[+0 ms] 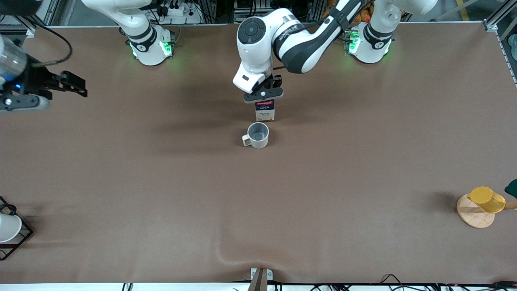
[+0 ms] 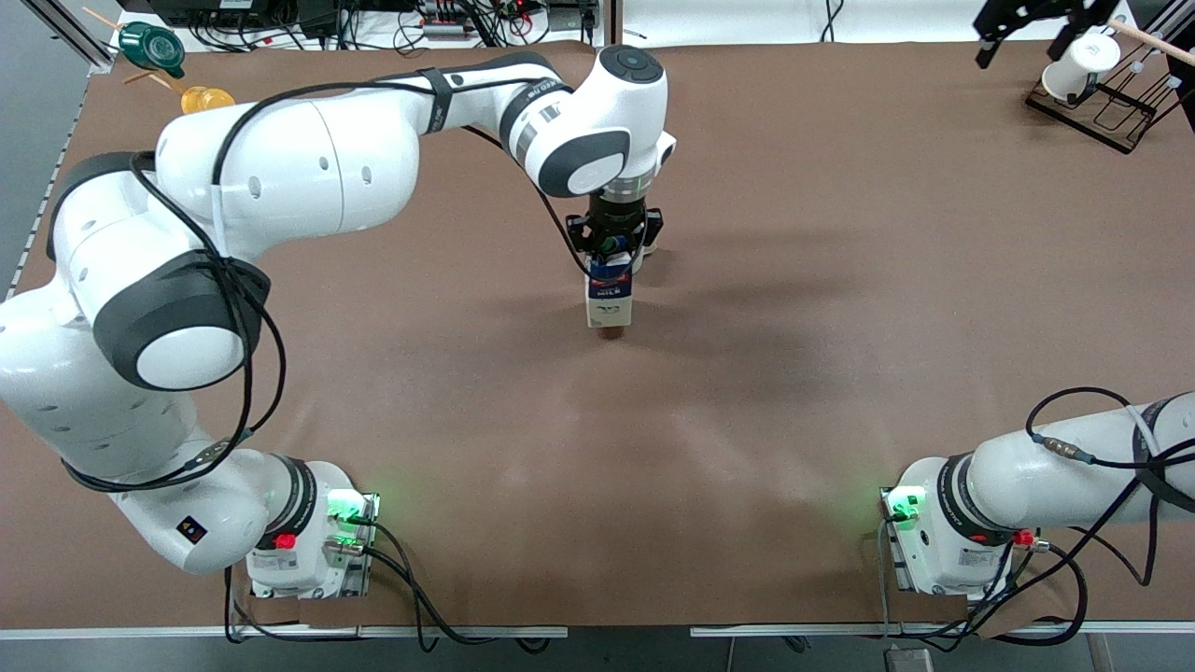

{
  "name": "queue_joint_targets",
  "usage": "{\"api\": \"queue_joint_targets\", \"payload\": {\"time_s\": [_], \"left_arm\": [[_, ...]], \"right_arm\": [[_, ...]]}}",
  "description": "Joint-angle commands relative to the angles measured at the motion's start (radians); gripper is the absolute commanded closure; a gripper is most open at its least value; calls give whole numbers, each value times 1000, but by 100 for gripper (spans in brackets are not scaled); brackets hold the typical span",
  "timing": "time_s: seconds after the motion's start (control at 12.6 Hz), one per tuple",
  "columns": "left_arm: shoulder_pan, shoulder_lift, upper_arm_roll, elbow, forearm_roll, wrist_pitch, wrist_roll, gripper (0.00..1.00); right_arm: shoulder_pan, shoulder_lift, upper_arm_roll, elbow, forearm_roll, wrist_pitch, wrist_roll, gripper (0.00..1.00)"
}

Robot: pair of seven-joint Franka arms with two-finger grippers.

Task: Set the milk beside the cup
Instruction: 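Carry the milk carton with the left gripper beside the mug, then lower the milk carton next to the mug with the left gripper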

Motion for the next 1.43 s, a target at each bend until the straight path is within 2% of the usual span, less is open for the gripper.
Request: {"api": "queue_joint_targets", "payload": {"time_s": [0.0, 0.24, 0.4, 0.72, 1.35], "left_arm": [[-18, 22, 2, 14, 13, 43, -15, 47], [-13, 43, 4, 14, 34, 86, -5, 47], [-6, 43, 4, 6, 45, 86, 5, 47], [-3, 55, 5, 6, 45, 82, 15, 47], [0, 55, 11, 19, 84, 80, 17, 46]], "right_arm": [[-59, -11, 30, 37, -9, -27, -15, 0], [-54, -5, 22, 62, 10, -23, -8, 0], [-66, -5, 15, 62, 68, -4, -10, 0], [-85, -5, -7, 76, 64, -3, -13, 0], [-89, 6, -10, 71, 53, -3, -11, 0]]}}
